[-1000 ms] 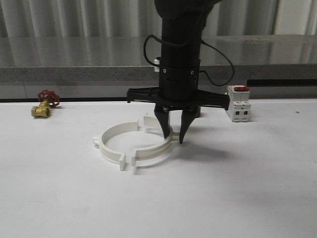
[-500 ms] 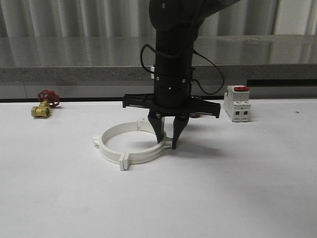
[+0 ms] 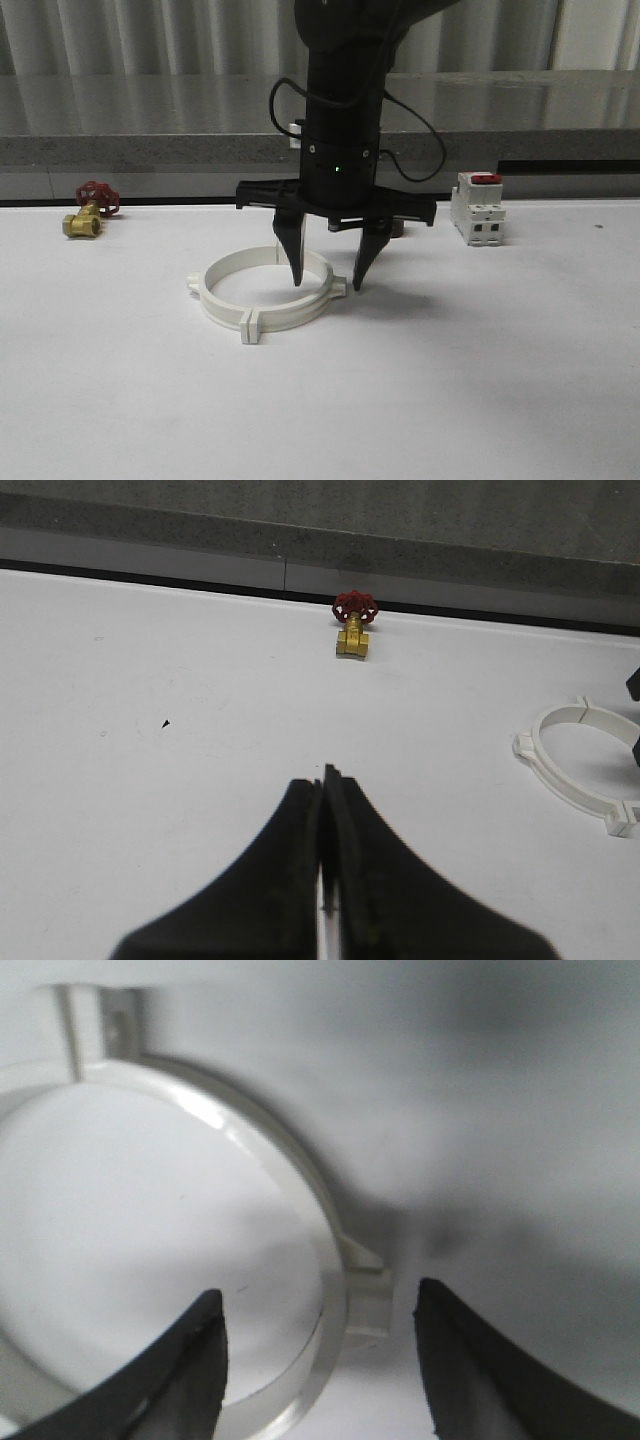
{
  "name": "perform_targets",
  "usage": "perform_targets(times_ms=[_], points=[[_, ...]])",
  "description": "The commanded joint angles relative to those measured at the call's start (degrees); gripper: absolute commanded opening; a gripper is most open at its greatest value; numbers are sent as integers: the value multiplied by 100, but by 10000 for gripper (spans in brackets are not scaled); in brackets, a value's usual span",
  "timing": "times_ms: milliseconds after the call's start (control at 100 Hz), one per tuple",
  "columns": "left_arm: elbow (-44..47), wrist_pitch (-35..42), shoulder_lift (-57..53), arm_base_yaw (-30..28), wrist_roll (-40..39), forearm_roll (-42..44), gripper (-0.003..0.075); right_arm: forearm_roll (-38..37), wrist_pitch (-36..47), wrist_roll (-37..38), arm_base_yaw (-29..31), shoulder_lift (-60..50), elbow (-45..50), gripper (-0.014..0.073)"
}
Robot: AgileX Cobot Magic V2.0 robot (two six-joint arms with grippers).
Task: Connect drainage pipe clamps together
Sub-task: 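Open the right gripper and lift it away from the ring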
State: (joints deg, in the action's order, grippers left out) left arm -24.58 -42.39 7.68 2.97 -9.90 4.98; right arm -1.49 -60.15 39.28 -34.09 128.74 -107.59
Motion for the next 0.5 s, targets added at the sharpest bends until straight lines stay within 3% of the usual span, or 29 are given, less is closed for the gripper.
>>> perform_targets(times_ms=[0,100,240,340,490], points=[[-140,418,67,-12,-5,-33,-21,-41,-53,-683,1,-647,-146,434],[-140,418,67,-12,-5,-33,-21,-36,-346,-1682,29,-866,-142,372],[-140,418,67,-12,-5,-33,-21,-42,-789,-2796,133,-1158,-140,114],[-140,418,67,-12,-5,-33,-21,-43,-1038,-3126,260,-1357,-140,-58],[-140,418,67,-12,-5,-33,-21,-48,-1192,-3147,546,-1660,-104,-67]])
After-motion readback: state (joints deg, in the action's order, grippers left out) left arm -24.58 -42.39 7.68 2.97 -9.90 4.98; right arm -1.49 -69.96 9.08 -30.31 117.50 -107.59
